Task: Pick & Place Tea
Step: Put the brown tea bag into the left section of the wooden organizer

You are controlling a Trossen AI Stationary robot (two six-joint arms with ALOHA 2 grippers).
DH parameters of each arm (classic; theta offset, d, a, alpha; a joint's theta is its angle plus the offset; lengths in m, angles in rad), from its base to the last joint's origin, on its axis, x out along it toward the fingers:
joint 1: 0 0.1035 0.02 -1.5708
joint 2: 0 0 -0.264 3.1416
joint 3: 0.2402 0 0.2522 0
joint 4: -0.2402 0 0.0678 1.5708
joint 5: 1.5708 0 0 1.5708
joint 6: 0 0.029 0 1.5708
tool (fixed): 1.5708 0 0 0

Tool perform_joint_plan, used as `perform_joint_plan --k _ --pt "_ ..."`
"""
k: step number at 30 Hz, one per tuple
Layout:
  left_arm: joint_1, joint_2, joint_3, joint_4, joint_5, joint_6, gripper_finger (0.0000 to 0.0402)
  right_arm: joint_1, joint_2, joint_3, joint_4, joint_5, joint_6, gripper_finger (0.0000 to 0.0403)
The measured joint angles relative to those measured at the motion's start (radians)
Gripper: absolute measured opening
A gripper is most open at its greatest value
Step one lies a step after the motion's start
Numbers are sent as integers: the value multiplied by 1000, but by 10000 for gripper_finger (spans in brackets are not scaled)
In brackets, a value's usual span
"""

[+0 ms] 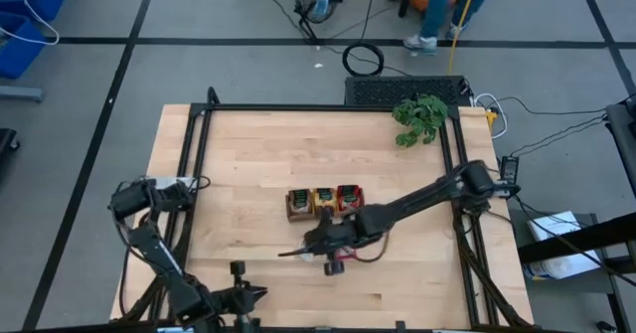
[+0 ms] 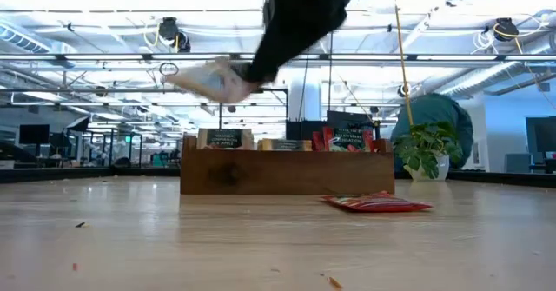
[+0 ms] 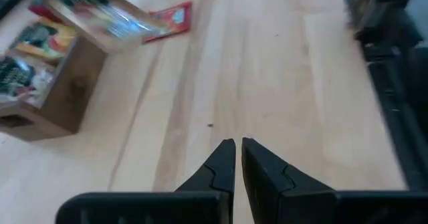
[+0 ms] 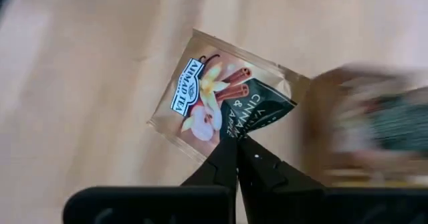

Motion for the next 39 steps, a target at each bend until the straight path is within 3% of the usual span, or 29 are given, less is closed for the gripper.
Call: perform_joint_plan --k 5,10,13,21,29,39 --pt "12 2 -26 -3 -20 -43 35 -15 -53 0 22 227 -245 0" --pt "25 1 -56 -1 -3 -76 35 -81 -19 2 55 218 -422 0" --pt "24 1 -82 0 0 -111 35 -115 3 -2 10 287 -503 0" --pt "24 0 -138 3 42 -166 35 -119 68 1 153 387 -769 0" --pt "24 0 -154 4 49 -186 35 -115 88 1 97 559 -854 0" --pt "24 -1 -154 29 51 -172 35 -91 131 4 123 592 -945 0"
